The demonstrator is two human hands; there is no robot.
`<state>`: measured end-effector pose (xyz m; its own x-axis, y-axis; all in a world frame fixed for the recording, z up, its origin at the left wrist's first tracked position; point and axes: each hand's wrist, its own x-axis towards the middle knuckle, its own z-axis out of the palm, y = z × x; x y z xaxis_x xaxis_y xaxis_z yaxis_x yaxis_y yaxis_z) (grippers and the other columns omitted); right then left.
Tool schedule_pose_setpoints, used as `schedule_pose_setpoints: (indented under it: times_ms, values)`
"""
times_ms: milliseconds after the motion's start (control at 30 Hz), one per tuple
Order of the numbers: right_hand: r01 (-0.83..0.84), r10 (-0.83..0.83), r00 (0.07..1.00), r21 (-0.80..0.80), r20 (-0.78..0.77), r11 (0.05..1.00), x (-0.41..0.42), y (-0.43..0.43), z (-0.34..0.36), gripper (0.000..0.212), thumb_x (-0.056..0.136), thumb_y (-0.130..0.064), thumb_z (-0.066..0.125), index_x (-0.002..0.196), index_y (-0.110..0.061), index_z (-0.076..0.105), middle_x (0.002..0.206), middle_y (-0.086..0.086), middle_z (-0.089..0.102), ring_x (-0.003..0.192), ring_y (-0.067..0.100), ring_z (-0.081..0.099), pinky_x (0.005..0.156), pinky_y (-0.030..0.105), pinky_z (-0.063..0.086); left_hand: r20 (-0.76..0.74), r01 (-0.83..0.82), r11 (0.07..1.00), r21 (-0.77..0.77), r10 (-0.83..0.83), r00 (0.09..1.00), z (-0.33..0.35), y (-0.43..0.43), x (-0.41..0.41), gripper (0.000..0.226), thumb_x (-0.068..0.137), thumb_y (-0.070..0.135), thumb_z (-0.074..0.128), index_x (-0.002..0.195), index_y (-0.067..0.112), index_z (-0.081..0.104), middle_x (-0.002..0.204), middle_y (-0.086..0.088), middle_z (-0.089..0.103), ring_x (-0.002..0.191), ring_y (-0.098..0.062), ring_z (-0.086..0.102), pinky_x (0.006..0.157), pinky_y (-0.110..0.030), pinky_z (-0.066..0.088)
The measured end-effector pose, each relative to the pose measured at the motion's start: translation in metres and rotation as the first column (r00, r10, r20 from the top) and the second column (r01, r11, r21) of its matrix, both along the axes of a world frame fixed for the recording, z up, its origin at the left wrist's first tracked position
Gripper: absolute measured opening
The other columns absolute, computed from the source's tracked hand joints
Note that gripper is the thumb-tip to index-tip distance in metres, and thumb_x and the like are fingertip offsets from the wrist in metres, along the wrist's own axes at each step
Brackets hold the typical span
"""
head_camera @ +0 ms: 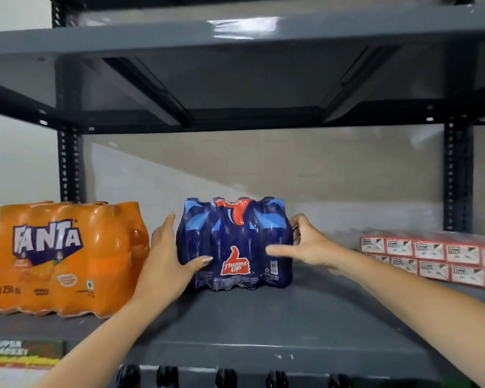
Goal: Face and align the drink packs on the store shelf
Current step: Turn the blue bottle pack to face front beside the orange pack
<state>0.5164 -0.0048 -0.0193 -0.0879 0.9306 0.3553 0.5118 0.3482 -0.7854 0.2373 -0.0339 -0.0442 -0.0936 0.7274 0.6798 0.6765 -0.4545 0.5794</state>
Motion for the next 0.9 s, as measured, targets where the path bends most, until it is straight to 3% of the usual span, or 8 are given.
schedule_pose_setpoints:
  times_ms: [100, 167, 333, 433, 500, 600, 733, 900]
  values:
    - [0.054, -0.054, 0.989, -0.005, -0.139, 0.999, -0.001, 0.009, 0.014, 0.089, 0.067, -0.083, 0.050, 0.120, -0.012, 0.045, 0.107, 0.006, 0.062, 0.096, 0.017, 0.061, 0.086, 0.047, 0.057, 0.105, 0.012, 0.998, -0.065, -0.006, 0.994, -0.005, -0.022, 0.022, 0.121, 0.063, 0.072, 0.061, 0.155, 0.021, 0.002, 0.165, -0.004, -0.004, 0.151, -0.023, -0.002, 0.118, -0.043, 0.012]
    - [0.120, -0.120, 0.949, -0.021, -0.293, 0.993, -0.004, 0.019, 0.024, 0.083, 0.081, -0.080, 0.033, 0.126, -0.011, 0.046, 0.108, 0.010, 0.060, 0.100, 0.021, 0.058, 0.085, 0.045, 0.054, 0.300, 0.139, 0.972, -0.190, -0.077, 0.951, 0.000, -0.032, 0.042, 0.116, 0.067, 0.077, 0.052, 0.155, 0.023, -0.001, 0.164, 0.000, -0.017, 0.150, -0.020, -0.013, 0.120, -0.047, 0.005]
    - [-0.014, -0.027, 0.916, -0.101, -0.400, 0.995, -0.024, 0.026, 0.020, 0.059, 0.090, -0.072, 0.030, 0.106, -0.031, 0.070, 0.102, 0.003, 0.074, 0.099, 0.021, 0.066, 0.093, 0.041, 0.052, 0.469, 0.124, 0.918, -0.377, 0.074, 0.880, 0.032, -0.016, 0.070, 0.082, 0.098, 0.052, 0.035, 0.154, 0.007, -0.004, 0.164, -0.012, -0.011, 0.149, -0.034, -0.002, 0.117, -0.049, 0.007]
    - [0.004, -0.015, 0.955, -0.039, -0.297, 0.999, -0.031, 0.011, 0.018, 0.045, 0.082, -0.066, 0.033, 0.071, -0.047, 0.073, 0.074, -0.015, 0.076, 0.082, 0.010, 0.068, 0.071, 0.030, 0.050, 0.435, 0.136, 0.917, -0.374, 0.045, 0.899, 0.026, 0.001, 0.061, 0.082, 0.097, 0.058, 0.025, 0.154, 0.008, -0.005, 0.164, -0.011, -0.009, 0.150, -0.034, 0.003, 0.119, -0.050, 0.010]
    - [0.012, -0.008, 0.964, 0.013, -0.264, 1.000, -0.030, 0.001, 0.017, 0.044, 0.087, -0.061, 0.034, 0.073, -0.041, 0.071, 0.072, -0.015, 0.074, 0.074, 0.007, 0.065, 0.063, 0.028, 0.049, 0.538, 0.276, 0.896, -0.349, -0.050, 0.841, 0.022, 0.012, 0.047, 0.086, 0.091, 0.068, 0.025, 0.156, 0.018, 0.000, 0.166, -0.005, -0.001, 0.150, -0.029, 0.009, 0.119, -0.052, 0.013]
    - [0.085, -0.054, 0.970, 0.123, -0.238, 0.989, -0.027, -0.012, 0.007, 0.030, 0.094, -0.054, 0.046, 0.089, -0.026, 0.057, 0.090, -0.003, 0.069, 0.082, 0.012, 0.063, 0.079, 0.040, 0.056, 0.730, 0.492, 0.808, -0.325, -0.117, 0.673, 0.030, 0.027, 0.041, 0.092, 0.081, 0.081, 0.027, 0.152, 0.023, 0.028, 0.158, -0.007, 0.033, 0.139, -0.031, 0.039, 0.107, -0.055, 0.037]
    - [0.129, -0.124, 0.992, 0.329, -0.037, 0.935, -0.031, -0.039, -0.006, 0.022, 0.088, -0.044, 0.063, 0.086, -0.028, 0.048, 0.078, -0.006, 0.061, 0.068, 0.005, 0.055, 0.076, 0.035, 0.050, 0.842, 0.692, 0.674, -0.260, -0.194, 0.504, 0.048, 0.036, 0.059, 0.089, 0.078, 0.085, 0.022, 0.111, 0.017, 0.070, 0.116, -0.018, 0.070, 0.096, -0.031, 0.067, 0.079, -0.039, 0.053]
    - [0.068, -0.041, 0.994, 0.267, -0.104, 0.961, -0.027, -0.037, 0.006, 0.035, 0.081, -0.063, 0.053, 0.077, -0.028, 0.053, 0.076, -0.004, 0.065, 0.066, 0.010, 0.058, 0.072, 0.036, 0.051, 0.875, 0.748, 0.646, -0.151, -0.264, 0.405, 0.047, 0.038, 0.070, 0.070, 0.092, 0.069, 0.023, 0.107, 0.016, 0.066, 0.073, -0.013, 0.077, 0.068, -0.028, 0.074, 0.063, -0.036, 0.051]
